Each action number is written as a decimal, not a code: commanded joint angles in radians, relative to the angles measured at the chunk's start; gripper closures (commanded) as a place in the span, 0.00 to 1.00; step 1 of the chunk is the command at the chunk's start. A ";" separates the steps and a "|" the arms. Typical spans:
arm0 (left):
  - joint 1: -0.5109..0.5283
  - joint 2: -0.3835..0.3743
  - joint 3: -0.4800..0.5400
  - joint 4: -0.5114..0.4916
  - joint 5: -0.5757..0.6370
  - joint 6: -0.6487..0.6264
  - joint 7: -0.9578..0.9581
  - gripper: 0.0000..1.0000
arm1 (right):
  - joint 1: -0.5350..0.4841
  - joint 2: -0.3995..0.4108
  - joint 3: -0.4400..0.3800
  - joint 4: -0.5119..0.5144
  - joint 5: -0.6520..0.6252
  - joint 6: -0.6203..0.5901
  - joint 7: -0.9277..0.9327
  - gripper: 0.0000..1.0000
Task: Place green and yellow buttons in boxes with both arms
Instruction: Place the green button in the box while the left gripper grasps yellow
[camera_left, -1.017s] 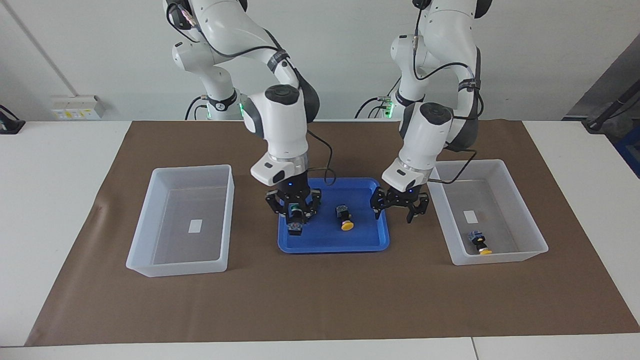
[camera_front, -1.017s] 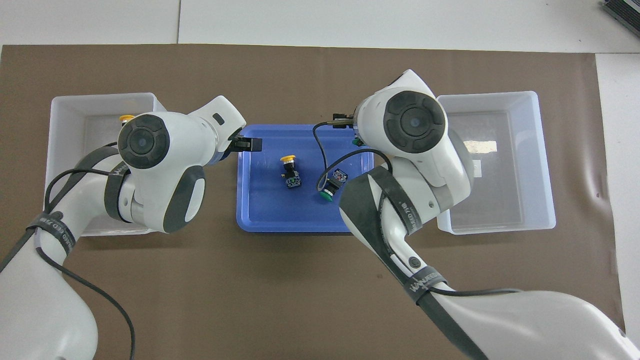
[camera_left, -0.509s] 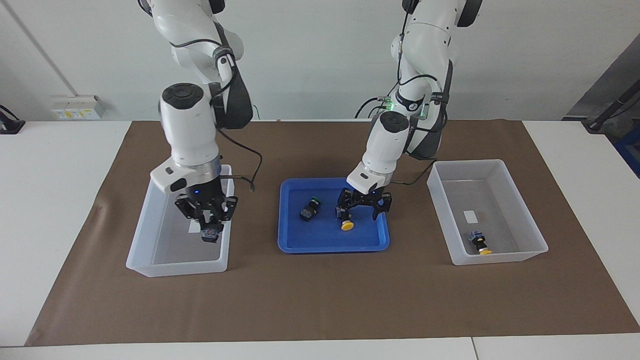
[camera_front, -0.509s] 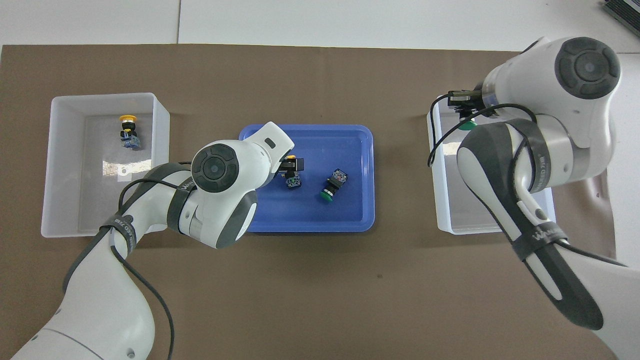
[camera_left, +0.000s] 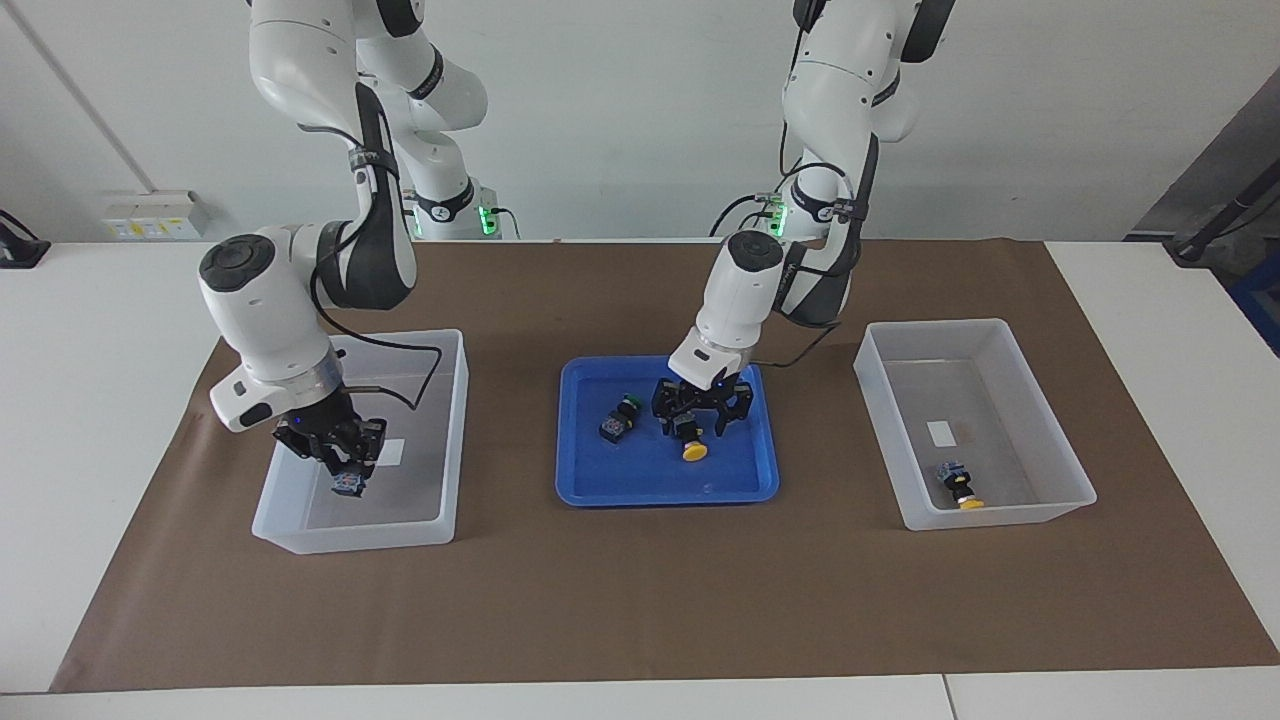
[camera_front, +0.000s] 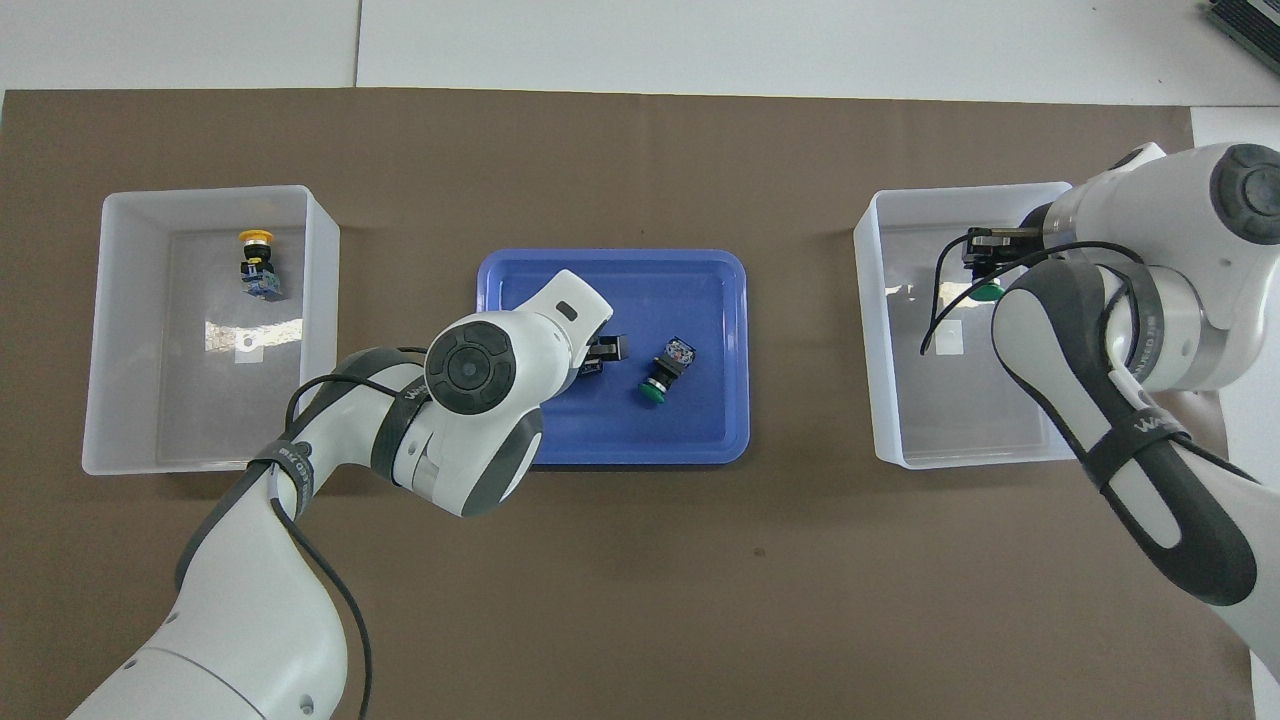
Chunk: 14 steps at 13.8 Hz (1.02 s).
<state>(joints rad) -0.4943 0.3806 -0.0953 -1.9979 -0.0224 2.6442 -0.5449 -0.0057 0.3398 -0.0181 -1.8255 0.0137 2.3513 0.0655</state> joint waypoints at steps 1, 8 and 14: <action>-0.023 -0.019 0.017 -0.045 0.007 0.025 -0.006 0.98 | -0.022 0.007 0.014 -0.024 0.023 0.049 -0.010 0.65; 0.078 -0.118 0.023 -0.038 0.009 -0.058 0.026 1.00 | -0.007 -0.054 0.014 0.011 0.025 -0.050 0.034 0.00; 0.354 -0.272 0.022 -0.006 0.009 -0.294 0.396 1.00 | 0.183 -0.113 0.018 0.028 0.026 -0.113 0.319 0.00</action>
<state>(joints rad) -0.2079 0.1417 -0.0625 -1.9989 -0.0222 2.3951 -0.2399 0.1048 0.2282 0.0004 -1.7918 0.0199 2.2336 0.2711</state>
